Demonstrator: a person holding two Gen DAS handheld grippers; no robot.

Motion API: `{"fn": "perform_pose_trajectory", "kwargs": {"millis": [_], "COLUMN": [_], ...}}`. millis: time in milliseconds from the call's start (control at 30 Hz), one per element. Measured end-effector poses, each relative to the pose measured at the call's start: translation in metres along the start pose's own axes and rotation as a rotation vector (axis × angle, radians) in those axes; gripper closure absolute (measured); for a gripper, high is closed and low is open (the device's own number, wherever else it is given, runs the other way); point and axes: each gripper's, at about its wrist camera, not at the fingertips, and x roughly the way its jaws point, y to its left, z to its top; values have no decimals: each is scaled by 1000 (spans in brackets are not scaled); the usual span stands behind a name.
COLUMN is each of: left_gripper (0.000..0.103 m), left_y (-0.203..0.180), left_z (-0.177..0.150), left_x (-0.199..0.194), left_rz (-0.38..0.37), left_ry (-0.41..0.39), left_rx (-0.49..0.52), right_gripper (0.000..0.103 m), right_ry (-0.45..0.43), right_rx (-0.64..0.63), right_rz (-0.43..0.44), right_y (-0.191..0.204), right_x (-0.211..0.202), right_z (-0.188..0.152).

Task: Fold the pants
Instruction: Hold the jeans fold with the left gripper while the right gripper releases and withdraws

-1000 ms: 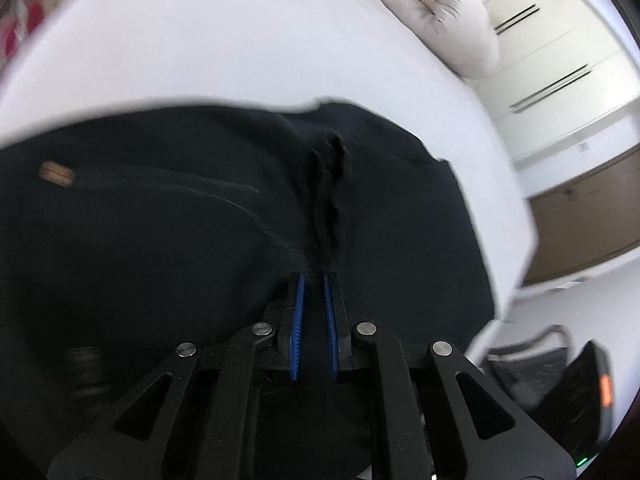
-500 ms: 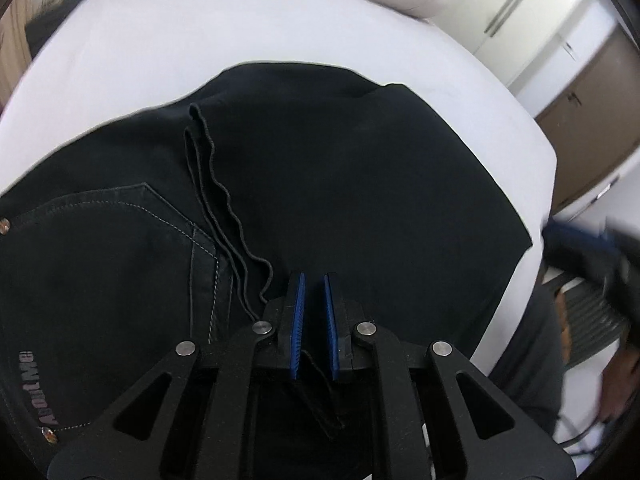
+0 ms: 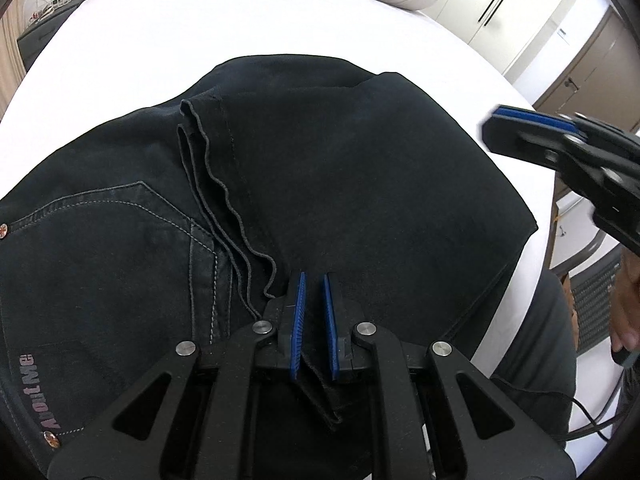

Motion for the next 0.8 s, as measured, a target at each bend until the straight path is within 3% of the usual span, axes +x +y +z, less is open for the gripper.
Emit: {"fn": "perform_pose_trajectory", "kwargs": {"millis": [100, 367, 400, 433, 500, 567, 633, 700, 800], "left_gripper": [94, 94, 94, 94, 94, 94, 94, 94, 94], "left_y": [3, 0, 1, 2, 4, 6, 7, 8, 12], "left_z": [-3, -5, -5, -5, -5, -5, -5, -5, -5], "left_x": [2, 10, 10, 11, 13, 13, 15, 14, 15], "left_rz": [8, -8, -9, -13, -23, -34, -36, -38, -48], "left_ry": [0, 0, 0, 2, 4, 3, 2, 0, -2], "left_rx": [14, 8, 7, 4, -6, -15, -16, -18, -28], "right_gripper": [88, 89, 90, 102, 103, 103, 103, 103, 99], "right_ry": [19, 84, 115, 135, 131, 125, 105, 96, 62], "right_rx": [15, 136, 158, 175, 237, 337, 456, 559, 546], "right_rz": [73, 275, 280, 280, 335, 387, 320, 313, 395], "right_y": [-2, -15, -20, -25, -41, -67, -101, -126, -127], "right_x": [19, 80, 95, 107, 119, 123, 120, 113, 97], "right_z": [6, 19, 17, 13, 11, 9, 6, 2, -1]}}
